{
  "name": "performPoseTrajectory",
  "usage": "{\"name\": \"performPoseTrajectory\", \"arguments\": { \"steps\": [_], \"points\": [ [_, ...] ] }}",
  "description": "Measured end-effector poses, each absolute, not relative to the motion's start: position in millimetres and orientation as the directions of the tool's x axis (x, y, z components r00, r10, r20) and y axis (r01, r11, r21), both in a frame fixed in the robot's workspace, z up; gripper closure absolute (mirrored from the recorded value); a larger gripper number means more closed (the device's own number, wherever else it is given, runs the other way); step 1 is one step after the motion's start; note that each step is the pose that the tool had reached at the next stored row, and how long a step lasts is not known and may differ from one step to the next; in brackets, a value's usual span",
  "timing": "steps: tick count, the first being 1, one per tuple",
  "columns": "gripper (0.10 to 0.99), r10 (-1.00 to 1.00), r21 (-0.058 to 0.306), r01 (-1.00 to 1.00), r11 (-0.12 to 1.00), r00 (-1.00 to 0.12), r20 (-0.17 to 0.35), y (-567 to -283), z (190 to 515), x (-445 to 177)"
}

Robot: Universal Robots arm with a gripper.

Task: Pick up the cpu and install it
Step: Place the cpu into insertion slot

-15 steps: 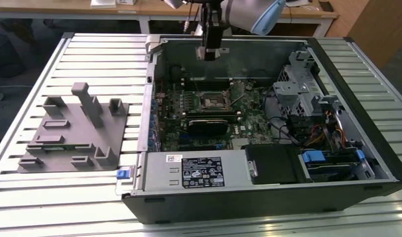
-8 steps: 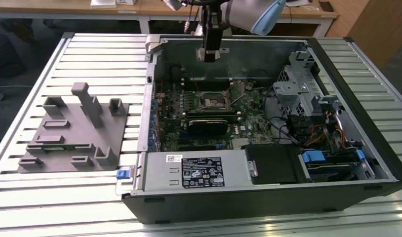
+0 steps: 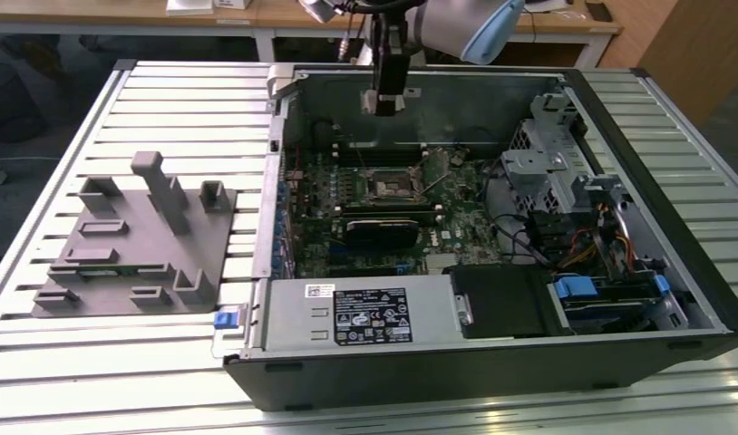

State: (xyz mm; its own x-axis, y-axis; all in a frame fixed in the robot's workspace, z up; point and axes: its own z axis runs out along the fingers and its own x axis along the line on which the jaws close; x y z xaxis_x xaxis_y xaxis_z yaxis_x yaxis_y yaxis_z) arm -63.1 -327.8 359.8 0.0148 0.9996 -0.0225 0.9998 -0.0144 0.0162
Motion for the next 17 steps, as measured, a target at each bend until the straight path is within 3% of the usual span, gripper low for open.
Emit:
{"name": "performPoseTrajectory", "arguments": {
  "steps": [17],
  "points": [
    [0.553, 1.000, 0.016, 1.000, -0.014, 0.015, -0.020, -325.8, 347.2, -61.6]
  ]
}}
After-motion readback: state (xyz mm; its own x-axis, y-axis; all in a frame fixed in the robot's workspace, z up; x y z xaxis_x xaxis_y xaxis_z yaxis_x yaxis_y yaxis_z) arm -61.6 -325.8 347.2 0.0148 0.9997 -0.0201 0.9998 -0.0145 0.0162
